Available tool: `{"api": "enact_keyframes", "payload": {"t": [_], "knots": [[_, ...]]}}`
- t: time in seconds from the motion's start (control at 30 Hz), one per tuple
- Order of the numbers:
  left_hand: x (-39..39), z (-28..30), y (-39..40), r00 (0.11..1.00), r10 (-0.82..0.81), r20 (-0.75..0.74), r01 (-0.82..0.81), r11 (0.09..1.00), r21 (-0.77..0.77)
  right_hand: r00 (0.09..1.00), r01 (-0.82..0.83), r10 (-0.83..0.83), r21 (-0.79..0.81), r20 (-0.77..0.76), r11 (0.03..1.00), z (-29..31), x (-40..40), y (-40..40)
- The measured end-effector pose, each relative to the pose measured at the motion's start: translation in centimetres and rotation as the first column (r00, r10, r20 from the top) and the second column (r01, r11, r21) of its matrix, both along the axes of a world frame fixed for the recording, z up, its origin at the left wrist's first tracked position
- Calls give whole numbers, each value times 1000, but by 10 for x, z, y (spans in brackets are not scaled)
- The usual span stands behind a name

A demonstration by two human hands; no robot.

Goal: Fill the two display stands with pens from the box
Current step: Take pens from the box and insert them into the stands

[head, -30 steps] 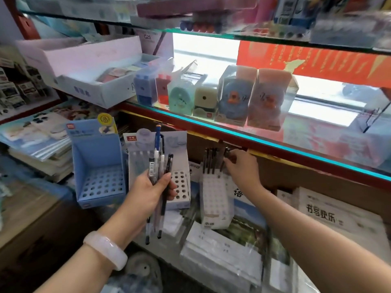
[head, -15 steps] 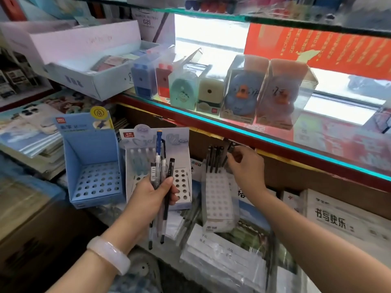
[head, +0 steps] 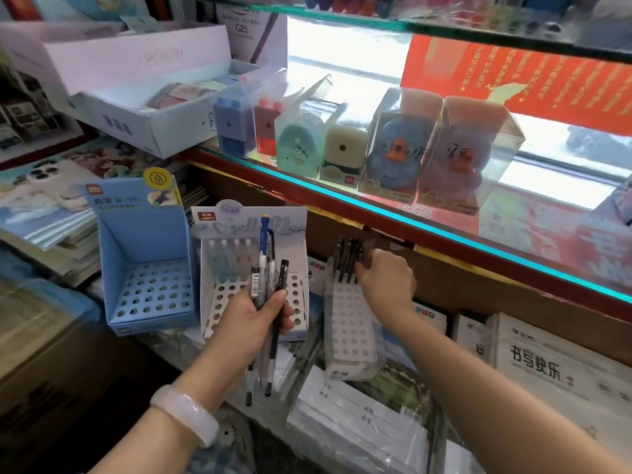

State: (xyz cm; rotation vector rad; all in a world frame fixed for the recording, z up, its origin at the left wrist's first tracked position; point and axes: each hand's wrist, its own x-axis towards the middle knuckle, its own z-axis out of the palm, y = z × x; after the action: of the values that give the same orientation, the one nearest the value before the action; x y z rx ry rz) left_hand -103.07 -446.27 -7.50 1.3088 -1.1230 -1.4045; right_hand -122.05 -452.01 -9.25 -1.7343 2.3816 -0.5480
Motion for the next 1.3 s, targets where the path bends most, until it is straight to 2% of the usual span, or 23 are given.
{"api": "enact_keyframes", "payload": {"t": [0.27,0.43,0.67,0.73,0.8,0.9,1.2,1.3], "knots": [[20,-1,7,996,83,-23,-83,997,11,995,-44,35,94,92,995,7,-13,0],[21,1,9,994,92,-50,-91,995,28,999,12,-5,150,-52,989,10,-10,2],[26,3,17,998,60,-34,-59,998,16,994,35,-18,159,-107,987,17,11,2],[29,4,20,997,66,-50,-65,998,23,1000,19,-17,137,-13,990,18,9,4],[34,5,23,994,72,-77,-70,997,24,998,7,-10,42,62,999,19,5,8],[42,2,28,993,77,-93,-76,997,19,995,-22,32,-106,93,994,21,-1,12],[64,-2,36,982,142,-125,-136,989,51,998,-59,58,-43,-20,997,24,8,8],[67,2,38,976,157,-152,-148,987,69,997,-76,74,-101,-20,992,37,18,12]]}}
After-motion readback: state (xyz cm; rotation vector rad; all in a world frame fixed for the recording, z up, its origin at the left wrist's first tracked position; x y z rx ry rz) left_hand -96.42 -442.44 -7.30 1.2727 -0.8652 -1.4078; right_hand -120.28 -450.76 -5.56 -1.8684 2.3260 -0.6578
